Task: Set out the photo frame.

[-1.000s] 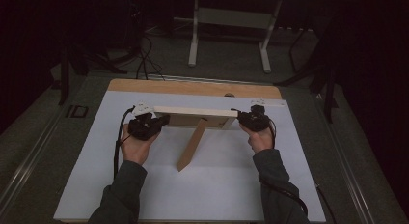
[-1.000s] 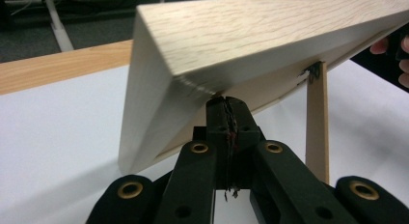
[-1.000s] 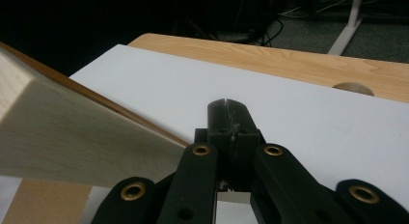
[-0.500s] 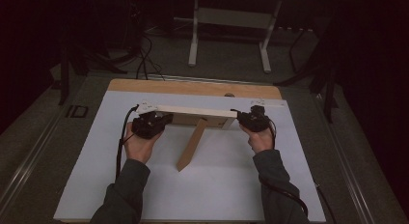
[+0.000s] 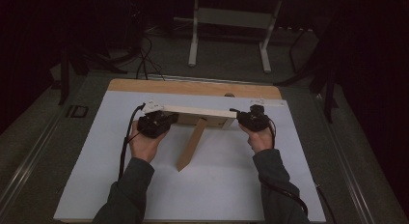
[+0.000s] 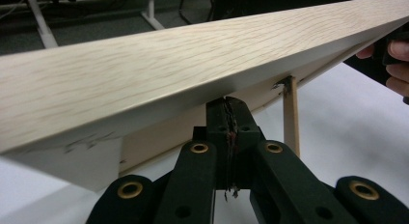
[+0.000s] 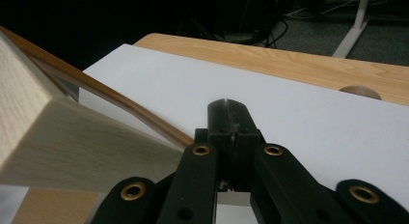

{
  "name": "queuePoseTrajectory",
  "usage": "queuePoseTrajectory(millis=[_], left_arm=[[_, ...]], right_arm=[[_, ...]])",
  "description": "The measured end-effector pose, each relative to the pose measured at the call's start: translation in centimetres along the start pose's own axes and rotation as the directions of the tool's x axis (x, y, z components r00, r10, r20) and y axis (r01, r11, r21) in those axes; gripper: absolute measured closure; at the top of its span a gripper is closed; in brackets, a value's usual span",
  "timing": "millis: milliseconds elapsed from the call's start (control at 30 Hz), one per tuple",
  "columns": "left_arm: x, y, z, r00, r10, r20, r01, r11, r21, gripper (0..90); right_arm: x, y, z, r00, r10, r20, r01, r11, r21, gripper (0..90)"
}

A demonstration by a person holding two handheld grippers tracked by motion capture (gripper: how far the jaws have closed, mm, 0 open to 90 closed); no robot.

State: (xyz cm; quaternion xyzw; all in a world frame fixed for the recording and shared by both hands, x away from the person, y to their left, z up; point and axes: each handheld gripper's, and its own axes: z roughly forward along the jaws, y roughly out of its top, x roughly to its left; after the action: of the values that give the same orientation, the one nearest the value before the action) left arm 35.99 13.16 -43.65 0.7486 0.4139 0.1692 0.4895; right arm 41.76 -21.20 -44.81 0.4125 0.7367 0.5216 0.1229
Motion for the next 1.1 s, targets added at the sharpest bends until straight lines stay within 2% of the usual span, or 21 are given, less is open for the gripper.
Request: queuePoseTrajectory(millis=[267, 1100], left_arm=[[-0.7, 0.5, 0.5, 0.9998, 0.018, 0.013, -0.018, 0.9998, 0.003, 90.0], [-2.1, 1.4, 1.7, 0.9988, 0.033, 0.036, -0.033, 0.9994, 0.008, 90.0]], right_arm=[[0.1, 0.0, 0.0, 1.0000, -0.003, -0.004, 0.003, 1.000, 0.000, 89.9], [0.9, -0.1, -0.2, 0.9988, -0.028, -0.039, 0.028, 1.000, 0.002, 89.9]])
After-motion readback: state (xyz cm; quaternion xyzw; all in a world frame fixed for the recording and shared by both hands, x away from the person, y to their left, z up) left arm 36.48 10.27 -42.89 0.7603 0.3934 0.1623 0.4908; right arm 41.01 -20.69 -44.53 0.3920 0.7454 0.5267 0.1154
